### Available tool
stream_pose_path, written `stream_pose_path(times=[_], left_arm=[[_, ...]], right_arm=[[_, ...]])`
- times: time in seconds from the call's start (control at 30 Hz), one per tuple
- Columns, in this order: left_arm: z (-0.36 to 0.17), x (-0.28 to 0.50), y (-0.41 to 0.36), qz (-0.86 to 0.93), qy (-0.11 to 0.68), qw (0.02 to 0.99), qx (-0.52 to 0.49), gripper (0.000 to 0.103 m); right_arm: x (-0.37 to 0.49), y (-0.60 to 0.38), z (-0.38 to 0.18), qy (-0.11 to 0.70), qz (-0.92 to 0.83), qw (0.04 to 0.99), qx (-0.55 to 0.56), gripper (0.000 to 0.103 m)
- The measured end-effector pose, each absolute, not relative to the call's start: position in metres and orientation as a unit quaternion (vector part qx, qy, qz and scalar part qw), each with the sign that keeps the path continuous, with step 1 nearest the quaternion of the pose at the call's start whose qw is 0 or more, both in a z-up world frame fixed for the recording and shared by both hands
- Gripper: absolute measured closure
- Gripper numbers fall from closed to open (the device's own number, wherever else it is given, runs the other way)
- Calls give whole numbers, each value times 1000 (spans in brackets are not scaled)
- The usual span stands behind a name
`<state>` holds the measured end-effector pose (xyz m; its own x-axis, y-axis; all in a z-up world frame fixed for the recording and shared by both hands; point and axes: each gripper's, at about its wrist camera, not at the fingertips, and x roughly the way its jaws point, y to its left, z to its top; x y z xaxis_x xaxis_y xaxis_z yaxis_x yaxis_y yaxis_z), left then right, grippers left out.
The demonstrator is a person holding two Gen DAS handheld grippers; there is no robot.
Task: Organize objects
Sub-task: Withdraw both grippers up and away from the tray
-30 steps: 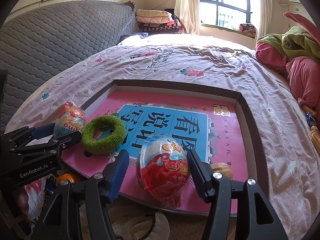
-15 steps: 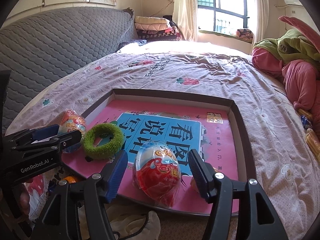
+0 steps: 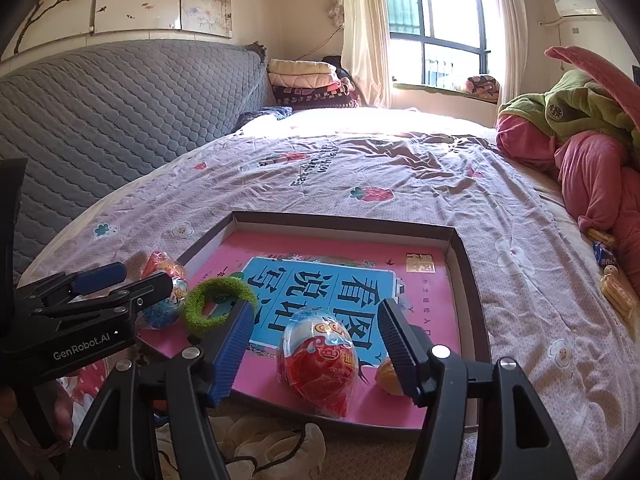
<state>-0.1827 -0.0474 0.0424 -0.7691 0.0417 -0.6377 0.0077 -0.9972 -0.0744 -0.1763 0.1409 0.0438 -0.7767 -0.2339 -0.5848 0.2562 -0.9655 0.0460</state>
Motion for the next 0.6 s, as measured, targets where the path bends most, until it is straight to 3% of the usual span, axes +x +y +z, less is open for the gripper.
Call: stream_pose_path(times=[0.6], left_arm=[[55,-165,-34,950,-17,20,-311,30]], right_arm=[[-154,147,60,13,-949,142,281,33]])
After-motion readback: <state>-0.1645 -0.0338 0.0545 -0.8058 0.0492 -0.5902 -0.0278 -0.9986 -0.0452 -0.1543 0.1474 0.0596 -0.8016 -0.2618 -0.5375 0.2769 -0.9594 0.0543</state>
